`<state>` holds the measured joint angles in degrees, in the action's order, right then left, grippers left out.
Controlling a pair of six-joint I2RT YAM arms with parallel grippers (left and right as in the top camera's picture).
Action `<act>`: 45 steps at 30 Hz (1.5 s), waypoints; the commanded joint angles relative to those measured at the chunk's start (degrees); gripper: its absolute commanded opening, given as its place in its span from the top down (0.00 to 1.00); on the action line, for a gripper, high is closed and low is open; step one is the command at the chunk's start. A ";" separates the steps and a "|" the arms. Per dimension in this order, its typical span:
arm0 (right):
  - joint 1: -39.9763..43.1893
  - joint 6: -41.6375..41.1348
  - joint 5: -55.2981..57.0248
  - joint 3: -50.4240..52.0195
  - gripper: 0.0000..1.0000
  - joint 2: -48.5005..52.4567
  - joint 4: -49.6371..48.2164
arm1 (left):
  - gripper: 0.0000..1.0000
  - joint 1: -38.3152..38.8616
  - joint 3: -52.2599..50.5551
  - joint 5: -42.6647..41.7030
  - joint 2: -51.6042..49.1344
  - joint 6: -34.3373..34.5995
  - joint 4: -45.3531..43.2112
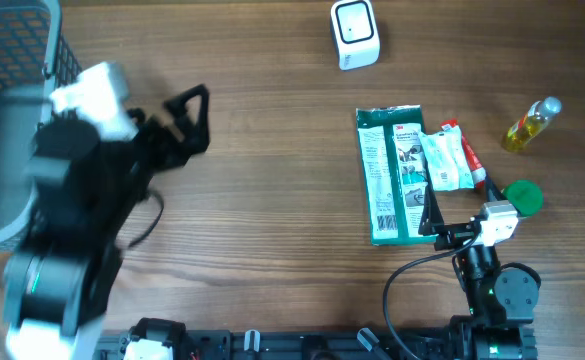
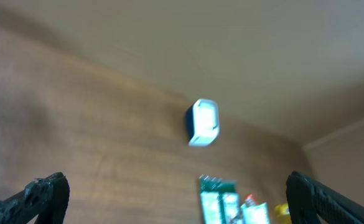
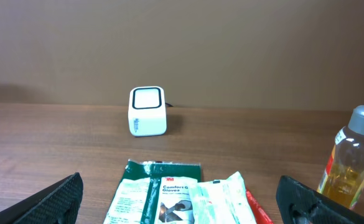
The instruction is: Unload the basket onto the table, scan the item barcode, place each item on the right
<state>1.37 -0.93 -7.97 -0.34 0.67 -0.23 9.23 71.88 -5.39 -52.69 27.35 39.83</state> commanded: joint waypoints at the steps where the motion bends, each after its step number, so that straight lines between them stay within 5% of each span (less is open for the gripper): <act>1: 0.48 0.79 -1.07 0.04 0.00 -0.46 -0.35 | 0.00 0.28 -0.22 2.54 8.83 -0.11 3.28; 5: 0.48 0.79 -1.07 0.04 0.00 -0.46 -0.35 | 0.00 -2.62 -7.41 3.54 18.51 -0.09 9.11; 10: 0.48 0.79 -1.07 0.04 0.00 -0.46 -0.35 | 0.00 -7.37 -28.50 3.58 36.76 0.09 4.33; 16: 0.48 0.79 -1.07 0.04 0.00 -0.46 -0.35 | 0.00 -9.03 -46.88 3.56 52.48 -0.04 -32.26; 20: 0.48 0.79 -1.07 0.04 0.00 -0.46 -0.35 | 0.00 -9.11 -57.42 3.87 52.48 -0.11 -59.84; 23: 0.48 0.79 -1.07 0.04 0.00 -0.46 -0.35 | 0.00 -9.09 -64.72 6.38 52.48 -0.11 -68.08; 29: 0.48 0.79 -1.07 0.04 0.00 -0.46 -0.35 | 0.00 -9.11 -71.10 8.98 52.48 -0.15 -60.50; 31: 0.48 0.76 -1.07 0.04 0.00 -0.46 -0.35 | 0.00 -9.09 -71.56 9.16 52.48 -0.31 -51.21; 36: 0.48 0.79 -1.07 0.04 0.00 -0.46 -0.35 | 0.00 -9.09 -71.56 4.07 52.48 -16.96 -36.87; 39: 0.48 0.79 -1.07 0.04 0.00 -0.46 -0.35 | 0.00 -9.09 -71.56 -2.49 52.50 -29.75 -35.95; 45: 0.48 0.76 -1.07 0.04 0.00 -0.46 -0.35 | 0.00 -9.09 -71.56 -2.91 52.48 -30.99 -36.13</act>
<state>1.37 -0.73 -8.14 -0.36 0.67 -0.38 0.56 0.45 -6.52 -0.51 -1.91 3.42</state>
